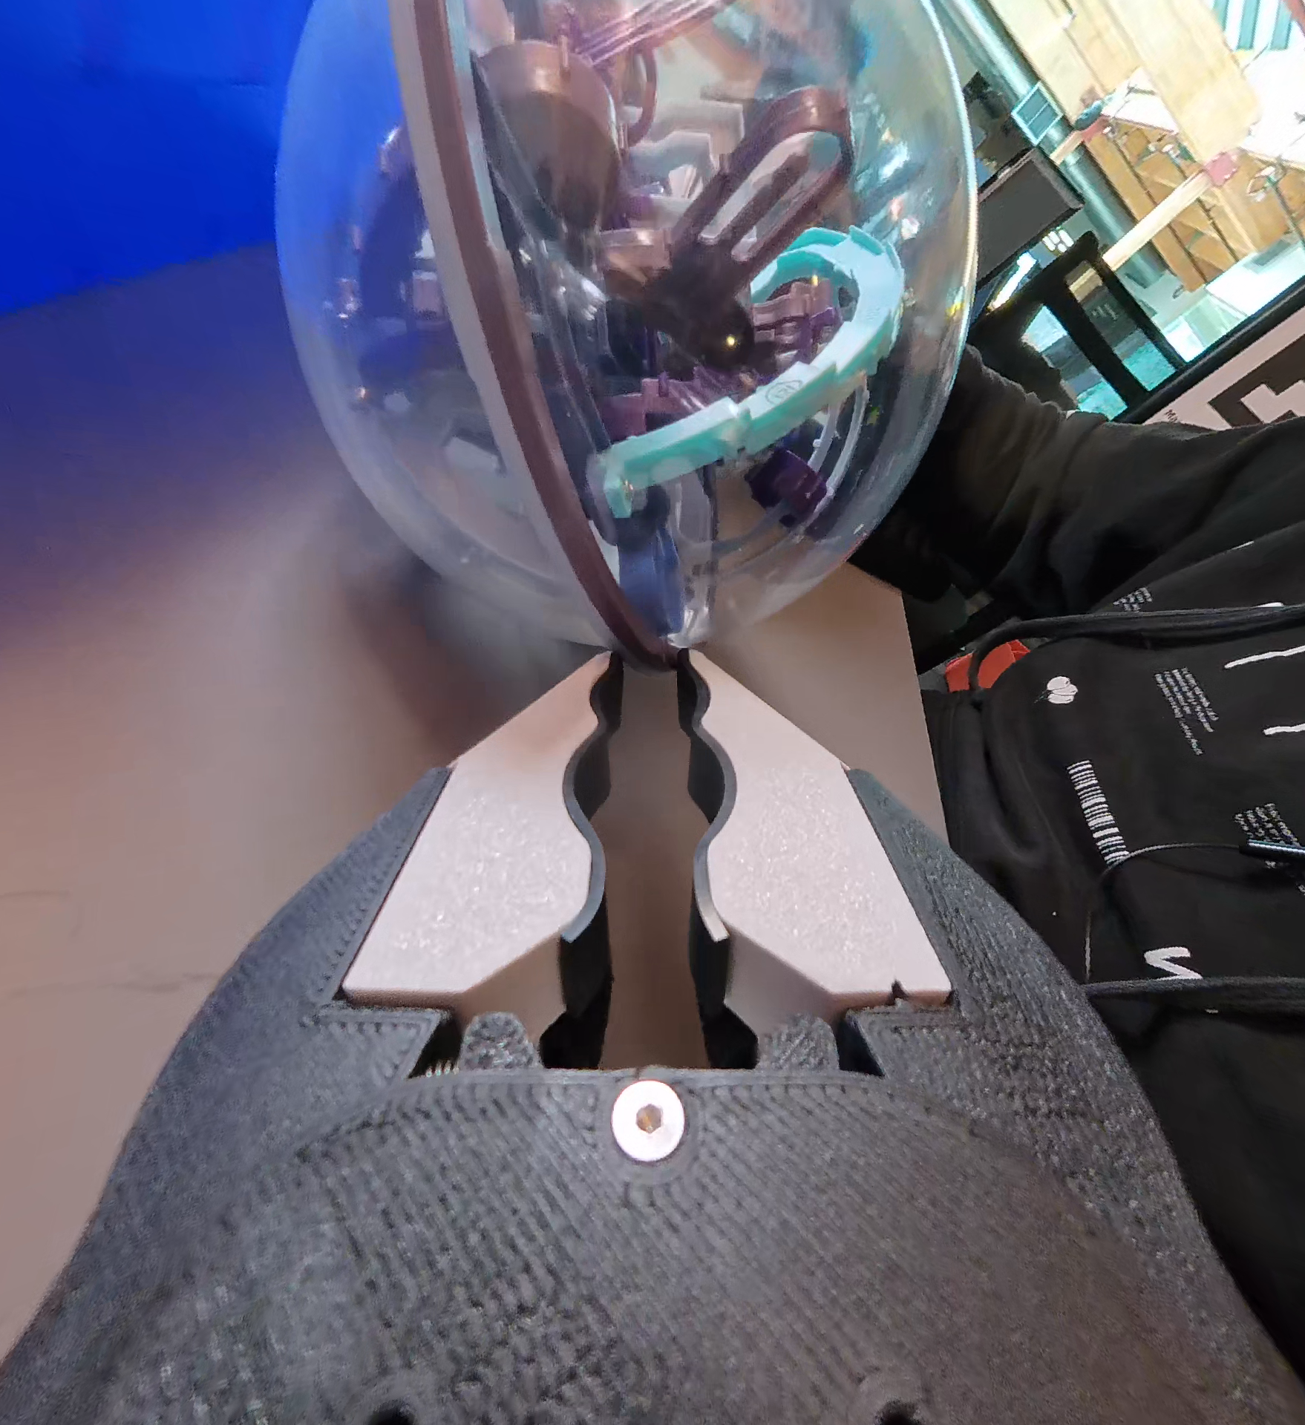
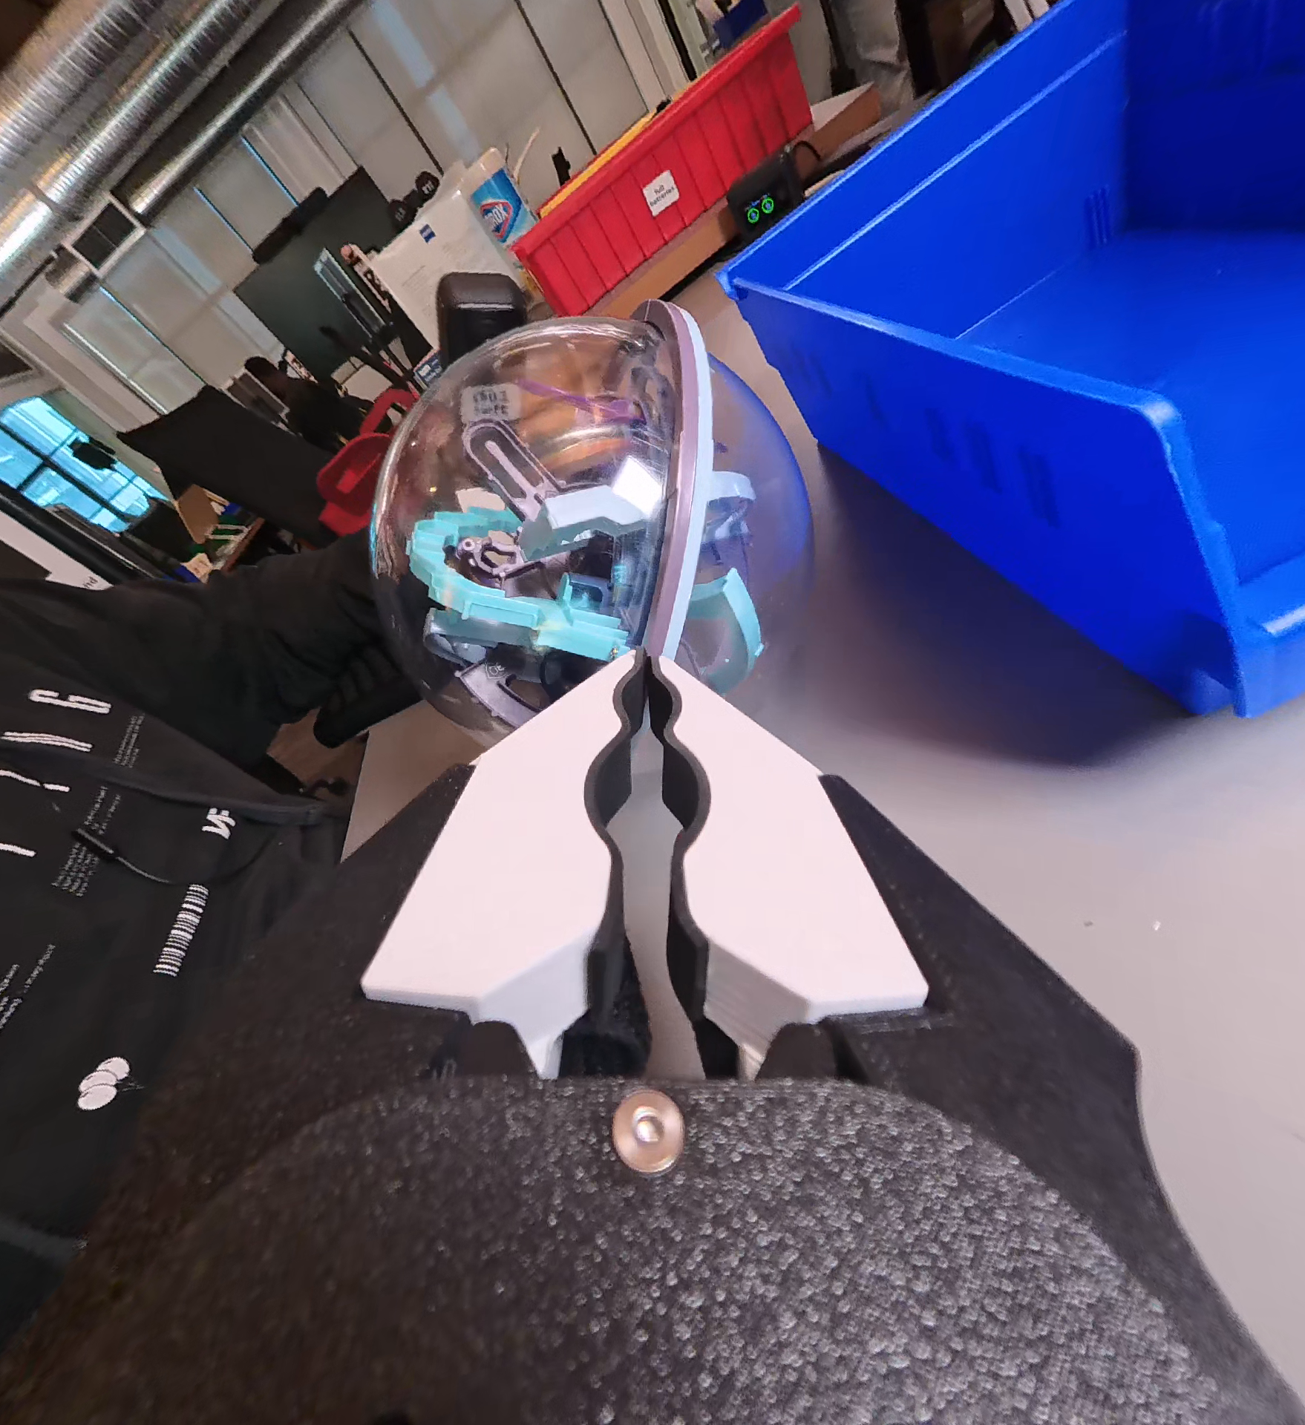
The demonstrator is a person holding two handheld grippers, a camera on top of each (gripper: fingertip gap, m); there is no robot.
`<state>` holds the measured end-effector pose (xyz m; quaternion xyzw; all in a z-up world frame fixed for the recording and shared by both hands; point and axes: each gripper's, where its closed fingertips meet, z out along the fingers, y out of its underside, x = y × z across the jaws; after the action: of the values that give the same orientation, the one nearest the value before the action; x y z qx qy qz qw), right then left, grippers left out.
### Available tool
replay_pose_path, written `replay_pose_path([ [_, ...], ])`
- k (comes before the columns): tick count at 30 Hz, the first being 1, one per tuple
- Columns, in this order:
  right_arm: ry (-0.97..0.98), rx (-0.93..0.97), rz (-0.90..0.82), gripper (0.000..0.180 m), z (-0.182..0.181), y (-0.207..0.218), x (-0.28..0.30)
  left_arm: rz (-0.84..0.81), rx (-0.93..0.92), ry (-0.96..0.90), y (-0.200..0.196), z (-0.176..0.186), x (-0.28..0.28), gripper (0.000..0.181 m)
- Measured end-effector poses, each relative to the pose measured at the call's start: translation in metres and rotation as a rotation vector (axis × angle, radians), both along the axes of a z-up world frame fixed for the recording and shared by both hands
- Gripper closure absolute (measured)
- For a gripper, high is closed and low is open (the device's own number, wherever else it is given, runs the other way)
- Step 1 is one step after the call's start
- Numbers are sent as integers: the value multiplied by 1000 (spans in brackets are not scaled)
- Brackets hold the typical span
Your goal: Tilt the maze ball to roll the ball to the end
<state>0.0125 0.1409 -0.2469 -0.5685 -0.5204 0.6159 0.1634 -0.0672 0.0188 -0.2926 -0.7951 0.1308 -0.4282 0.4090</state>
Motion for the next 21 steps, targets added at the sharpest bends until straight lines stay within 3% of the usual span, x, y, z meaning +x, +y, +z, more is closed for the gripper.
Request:
replay_pose_path([
  [21,-79,-45,-57,180,-10,21,-18,-68,49,18,-8,8,19,177],
])
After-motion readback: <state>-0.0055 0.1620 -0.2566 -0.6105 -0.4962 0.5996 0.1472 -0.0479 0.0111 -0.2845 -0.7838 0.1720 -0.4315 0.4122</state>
